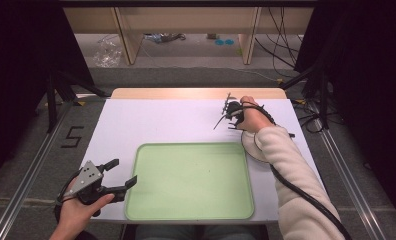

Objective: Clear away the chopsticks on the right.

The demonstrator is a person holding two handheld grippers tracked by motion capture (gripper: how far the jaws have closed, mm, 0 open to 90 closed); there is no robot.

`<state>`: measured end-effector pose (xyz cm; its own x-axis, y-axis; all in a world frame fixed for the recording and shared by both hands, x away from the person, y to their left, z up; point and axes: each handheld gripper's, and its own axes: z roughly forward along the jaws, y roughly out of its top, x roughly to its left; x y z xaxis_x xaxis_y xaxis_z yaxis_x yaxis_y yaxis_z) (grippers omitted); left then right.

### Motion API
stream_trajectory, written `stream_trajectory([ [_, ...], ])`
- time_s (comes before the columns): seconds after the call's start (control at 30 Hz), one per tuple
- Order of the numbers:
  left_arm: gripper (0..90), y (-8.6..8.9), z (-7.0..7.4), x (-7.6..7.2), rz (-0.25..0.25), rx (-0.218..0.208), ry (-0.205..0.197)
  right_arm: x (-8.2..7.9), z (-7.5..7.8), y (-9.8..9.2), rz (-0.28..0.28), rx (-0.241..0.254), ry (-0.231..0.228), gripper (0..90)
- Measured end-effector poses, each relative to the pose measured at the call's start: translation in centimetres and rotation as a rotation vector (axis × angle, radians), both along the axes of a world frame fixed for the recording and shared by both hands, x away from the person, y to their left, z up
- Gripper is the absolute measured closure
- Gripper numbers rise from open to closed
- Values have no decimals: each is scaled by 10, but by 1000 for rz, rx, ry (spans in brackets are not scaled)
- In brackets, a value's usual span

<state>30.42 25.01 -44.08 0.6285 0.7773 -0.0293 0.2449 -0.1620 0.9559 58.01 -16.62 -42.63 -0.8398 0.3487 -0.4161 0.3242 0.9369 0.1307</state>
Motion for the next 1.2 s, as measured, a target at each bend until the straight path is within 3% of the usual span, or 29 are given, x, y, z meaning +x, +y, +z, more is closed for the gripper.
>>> stream_trajectory([
  [0.33,151,0,0,0,0,1,1,1,-6,0,11,-18,9,640],
  [0.53,152,0,0,0,-1,1,1,1,-7,-2,0,6,15,669],
  [0.97,152,0,0,0,-1,2,1,2,-8,-1,1,14,31,802],
  [1.2,152,0,0,0,1,1,1,1,-9,-1,27,10,39,875],
])
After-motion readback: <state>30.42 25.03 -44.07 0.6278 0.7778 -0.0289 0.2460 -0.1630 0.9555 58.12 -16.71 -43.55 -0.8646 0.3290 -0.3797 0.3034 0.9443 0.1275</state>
